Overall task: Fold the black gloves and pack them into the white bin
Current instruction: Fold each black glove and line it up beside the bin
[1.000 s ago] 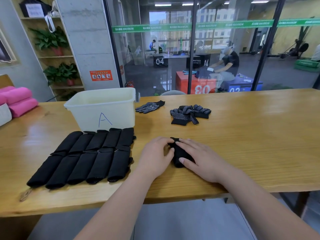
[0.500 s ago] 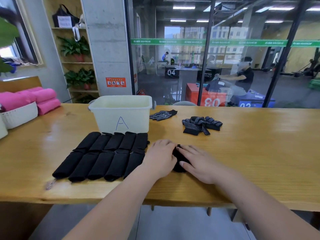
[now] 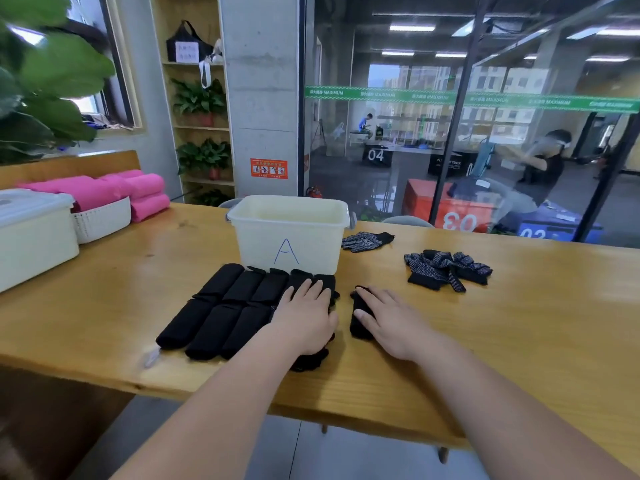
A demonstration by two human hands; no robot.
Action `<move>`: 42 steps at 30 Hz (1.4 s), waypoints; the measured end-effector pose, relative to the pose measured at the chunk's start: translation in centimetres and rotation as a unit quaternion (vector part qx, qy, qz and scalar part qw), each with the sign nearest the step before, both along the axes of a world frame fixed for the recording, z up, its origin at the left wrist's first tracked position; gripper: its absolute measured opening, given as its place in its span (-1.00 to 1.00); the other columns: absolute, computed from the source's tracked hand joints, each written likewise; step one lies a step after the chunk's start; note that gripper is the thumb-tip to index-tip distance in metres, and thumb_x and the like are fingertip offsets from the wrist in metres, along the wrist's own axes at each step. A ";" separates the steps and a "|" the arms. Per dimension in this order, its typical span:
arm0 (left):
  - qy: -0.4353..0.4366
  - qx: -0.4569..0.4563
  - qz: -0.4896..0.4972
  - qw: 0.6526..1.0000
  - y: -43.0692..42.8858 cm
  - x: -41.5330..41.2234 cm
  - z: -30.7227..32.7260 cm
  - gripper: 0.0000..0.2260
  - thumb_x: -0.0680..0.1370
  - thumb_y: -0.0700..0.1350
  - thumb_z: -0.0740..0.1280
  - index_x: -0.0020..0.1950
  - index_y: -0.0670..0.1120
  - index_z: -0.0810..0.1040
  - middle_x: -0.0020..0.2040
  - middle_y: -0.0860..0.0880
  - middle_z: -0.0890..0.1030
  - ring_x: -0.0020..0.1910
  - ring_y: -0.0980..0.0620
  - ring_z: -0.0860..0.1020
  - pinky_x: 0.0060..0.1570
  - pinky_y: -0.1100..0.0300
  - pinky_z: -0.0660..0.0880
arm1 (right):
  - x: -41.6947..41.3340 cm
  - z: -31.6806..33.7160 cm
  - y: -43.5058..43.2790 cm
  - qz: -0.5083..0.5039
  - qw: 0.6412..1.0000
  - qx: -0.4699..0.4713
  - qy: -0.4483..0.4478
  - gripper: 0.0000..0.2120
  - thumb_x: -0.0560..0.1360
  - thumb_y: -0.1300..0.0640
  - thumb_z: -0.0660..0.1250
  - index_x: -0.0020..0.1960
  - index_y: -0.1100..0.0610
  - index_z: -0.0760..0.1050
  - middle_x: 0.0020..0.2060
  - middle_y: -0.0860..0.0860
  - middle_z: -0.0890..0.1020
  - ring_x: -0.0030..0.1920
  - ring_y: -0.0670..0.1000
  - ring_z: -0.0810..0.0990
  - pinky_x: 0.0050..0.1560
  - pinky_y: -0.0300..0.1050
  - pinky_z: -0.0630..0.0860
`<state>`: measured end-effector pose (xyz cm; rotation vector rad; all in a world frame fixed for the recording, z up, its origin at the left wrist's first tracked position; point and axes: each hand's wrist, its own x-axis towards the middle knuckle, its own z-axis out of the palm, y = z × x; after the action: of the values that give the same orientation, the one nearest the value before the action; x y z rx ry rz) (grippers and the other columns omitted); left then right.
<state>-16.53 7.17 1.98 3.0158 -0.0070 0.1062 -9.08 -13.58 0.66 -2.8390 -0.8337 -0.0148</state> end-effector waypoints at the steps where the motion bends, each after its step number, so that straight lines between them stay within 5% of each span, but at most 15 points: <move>1: 0.006 -0.007 0.003 1.000 0.1 0.0 -0.1 -0.43 0.76 0.13 -0.05 0.75 -0.03 0.01 0.75 -0.01 -0.07 0.72 -0.02 -0.15 0.68 -0.11 -0.14 | 0.4 0.0 0.4 -0.003 1.000 -0.002 0.001 -0.35 0.69 -0.35 -0.12 0.71 -0.16 -0.06 0.71 -0.10 0.01 0.69 0.08 -0.01 0.65 0.14 0.09; 24: -0.017 -0.016 0.007 1.000 0.2 0.1 -1.2 -0.39 0.74 0.18 -0.06 0.75 -0.03 -0.03 0.75 0.00 -0.08 0.72 -0.01 -0.15 0.68 -0.12 -0.13 | 3.1 0.7 3.9 -0.016 1.000 0.007 0.016 -0.33 0.68 -0.36 -0.14 0.72 -0.14 -0.12 0.71 -0.10 -0.05 0.70 0.05 -0.10 0.66 0.19 -0.01; 42: -0.051 0.033 -0.056 0.997 -6.6 1.8 0.4 -0.32 0.71 0.35 -0.07 0.74 0.00 0.04 0.75 -0.01 0.01 0.72 -0.05 -0.08 0.67 -0.14 -0.08 | 1.5 1.6 -6.0 -0.044 0.999 0.000 0.008 -0.34 0.68 -0.36 -0.08 0.71 -0.14 -0.01 0.71 -0.06 0.00 0.70 0.07 -0.06 0.66 0.18 0.02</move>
<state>-14.73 0.58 2.40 3.0647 -0.1920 0.2533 -7.62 -19.61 2.23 -2.8699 -0.7059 -0.0041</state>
